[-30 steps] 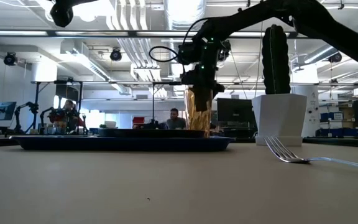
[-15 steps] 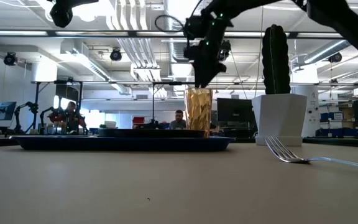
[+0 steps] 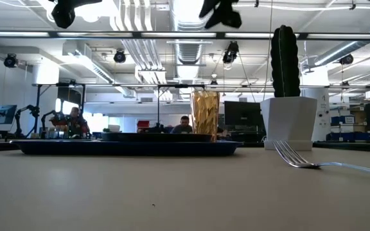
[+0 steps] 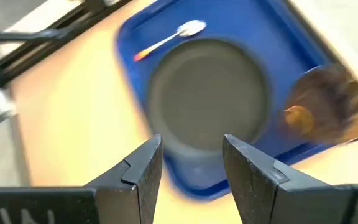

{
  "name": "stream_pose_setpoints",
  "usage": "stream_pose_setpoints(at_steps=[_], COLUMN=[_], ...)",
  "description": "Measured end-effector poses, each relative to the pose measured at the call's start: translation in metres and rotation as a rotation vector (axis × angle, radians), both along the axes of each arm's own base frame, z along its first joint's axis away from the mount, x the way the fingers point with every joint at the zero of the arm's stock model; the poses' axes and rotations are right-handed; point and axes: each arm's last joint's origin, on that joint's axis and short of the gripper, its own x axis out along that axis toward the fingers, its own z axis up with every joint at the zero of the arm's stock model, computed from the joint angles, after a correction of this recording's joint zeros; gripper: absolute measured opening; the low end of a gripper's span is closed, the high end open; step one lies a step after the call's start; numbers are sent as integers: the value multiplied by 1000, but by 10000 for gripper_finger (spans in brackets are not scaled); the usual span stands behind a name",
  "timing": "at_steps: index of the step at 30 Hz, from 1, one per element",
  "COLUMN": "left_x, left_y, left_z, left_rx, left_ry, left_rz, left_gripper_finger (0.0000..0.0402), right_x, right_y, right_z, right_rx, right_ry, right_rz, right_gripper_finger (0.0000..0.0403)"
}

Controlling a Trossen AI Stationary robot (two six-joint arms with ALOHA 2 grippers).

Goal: Pick and place plate/cup/fork/spoon on tray
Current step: Move the orange fork on the table

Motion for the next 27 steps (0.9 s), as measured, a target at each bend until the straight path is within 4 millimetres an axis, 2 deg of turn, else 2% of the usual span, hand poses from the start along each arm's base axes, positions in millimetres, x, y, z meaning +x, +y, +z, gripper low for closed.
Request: stream_pose_setpoints(at_steps=[5, 14, 21, 27], left_x=[0, 0, -4, -7], left_y=[0, 0, -1, -2], left_z=[0, -1, -3, -2], left_rx=[0, 4, -2, 2], left_ry=[0, 11, 32, 19], left_rz=[0, -1, -3, -6], left_gripper_finger=[74, 74, 74, 74], right_x=[-3, 8, 24, 41], right_y=[59, 155, 206, 241], right_z=[7, -9, -41, -91], right_rx=[95, 181, 220, 219], right_ry=[48, 176, 286, 497], right_rz=[27, -38, -132, -222], right_gripper_finger=[155, 155, 155, 155])
